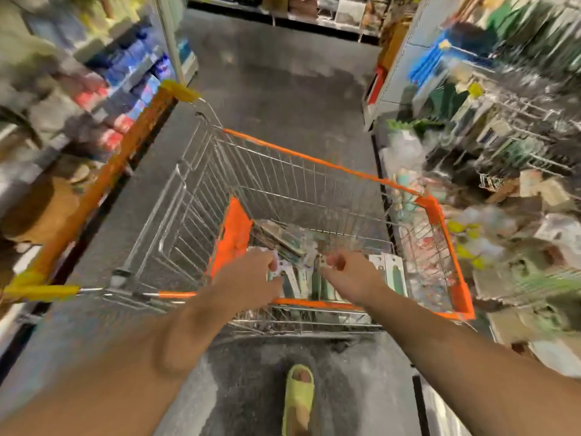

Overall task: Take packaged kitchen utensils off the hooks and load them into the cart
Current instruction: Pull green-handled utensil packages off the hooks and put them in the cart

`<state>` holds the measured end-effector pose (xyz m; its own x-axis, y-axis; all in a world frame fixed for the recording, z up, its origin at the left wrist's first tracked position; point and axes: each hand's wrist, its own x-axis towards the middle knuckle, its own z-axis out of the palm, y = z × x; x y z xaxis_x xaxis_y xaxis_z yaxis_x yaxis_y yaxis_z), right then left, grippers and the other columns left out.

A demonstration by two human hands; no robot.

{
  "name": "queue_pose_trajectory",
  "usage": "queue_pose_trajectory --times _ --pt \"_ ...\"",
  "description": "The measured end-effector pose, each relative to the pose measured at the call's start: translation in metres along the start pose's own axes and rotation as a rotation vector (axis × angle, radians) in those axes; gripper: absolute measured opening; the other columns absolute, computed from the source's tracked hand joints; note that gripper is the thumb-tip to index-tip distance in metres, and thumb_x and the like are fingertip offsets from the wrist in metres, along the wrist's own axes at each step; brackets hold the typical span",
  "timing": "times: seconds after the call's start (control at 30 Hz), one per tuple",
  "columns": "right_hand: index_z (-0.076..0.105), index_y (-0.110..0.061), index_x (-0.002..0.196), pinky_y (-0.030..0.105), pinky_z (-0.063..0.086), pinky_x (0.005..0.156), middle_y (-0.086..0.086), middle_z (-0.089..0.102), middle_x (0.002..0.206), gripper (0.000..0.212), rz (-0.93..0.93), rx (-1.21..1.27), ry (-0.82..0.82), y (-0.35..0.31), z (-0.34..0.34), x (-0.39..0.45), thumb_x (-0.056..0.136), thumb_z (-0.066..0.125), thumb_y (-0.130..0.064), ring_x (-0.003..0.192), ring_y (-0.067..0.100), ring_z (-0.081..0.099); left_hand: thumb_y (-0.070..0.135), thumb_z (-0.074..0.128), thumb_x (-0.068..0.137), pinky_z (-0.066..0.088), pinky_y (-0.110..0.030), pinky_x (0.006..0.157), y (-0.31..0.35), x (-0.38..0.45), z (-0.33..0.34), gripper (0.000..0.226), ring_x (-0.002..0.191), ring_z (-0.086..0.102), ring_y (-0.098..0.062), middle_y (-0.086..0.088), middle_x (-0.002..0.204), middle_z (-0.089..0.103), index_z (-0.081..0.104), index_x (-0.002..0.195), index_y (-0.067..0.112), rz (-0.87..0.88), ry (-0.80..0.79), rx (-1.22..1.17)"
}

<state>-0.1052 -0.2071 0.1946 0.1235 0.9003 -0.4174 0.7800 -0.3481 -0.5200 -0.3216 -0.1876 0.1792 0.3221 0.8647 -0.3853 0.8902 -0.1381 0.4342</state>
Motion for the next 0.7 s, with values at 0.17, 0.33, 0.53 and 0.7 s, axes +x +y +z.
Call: queue_pose_trajectory --times 0.17,0.33,0.53,0.7 --pt "0.059 -0.016 0.119 0.035 0.055 0.072 -0.003 0.061 0.094 0.026 0.032 -0.053 -0.113 0.030 0.012 0.091 0.095 0.062 -0.025 0.076 0.013 0.059 0.047 0.060 0.100 0.052 -0.034 0.077 -0.015 0.087 0.039 0.026 0.091 0.063 -0.019 0.000 0.104 0.059 0.058 0.114 0.025 -0.160 -0.059 -0.158" --pt "0.057 -0.020 0.130 0.036 0.058 0.079 0.003 0.065 0.110 0.037 0.046 -0.100 -0.274 0.051 0.029 0.180 0.093 0.063 -0.024 0.092 0.021 0.066 0.046 0.056 0.103 0.055 -0.031 0.071 -0.027 0.171 0.071 0.027 0.095 0.069 -0.020 -0.002 0.125 0.066 0.055 0.124 0.030 -0.382 -0.136 -0.358" --pt "0.060 -0.011 0.121 0.036 0.054 0.075 0.006 0.065 0.105 0.031 0.103 -0.187 -0.372 0.079 0.049 0.275 0.091 0.064 -0.021 0.090 0.025 0.064 0.041 0.068 0.094 0.051 -0.035 0.085 -0.039 0.245 0.102 0.039 0.109 0.061 -0.026 -0.001 0.123 0.062 0.064 0.125 0.017 -0.579 -0.114 -0.780" --pt "0.051 -0.017 0.138 0.046 0.062 0.083 0.004 0.065 0.115 0.047 0.163 -0.180 -0.310 0.098 0.074 0.331 0.092 0.063 -0.021 0.097 0.027 0.070 0.028 0.063 0.101 0.055 -0.032 0.077 -0.042 0.286 0.131 0.028 0.098 0.065 -0.025 -0.011 0.126 0.066 0.061 0.127 0.017 -0.763 -0.041 -1.037"
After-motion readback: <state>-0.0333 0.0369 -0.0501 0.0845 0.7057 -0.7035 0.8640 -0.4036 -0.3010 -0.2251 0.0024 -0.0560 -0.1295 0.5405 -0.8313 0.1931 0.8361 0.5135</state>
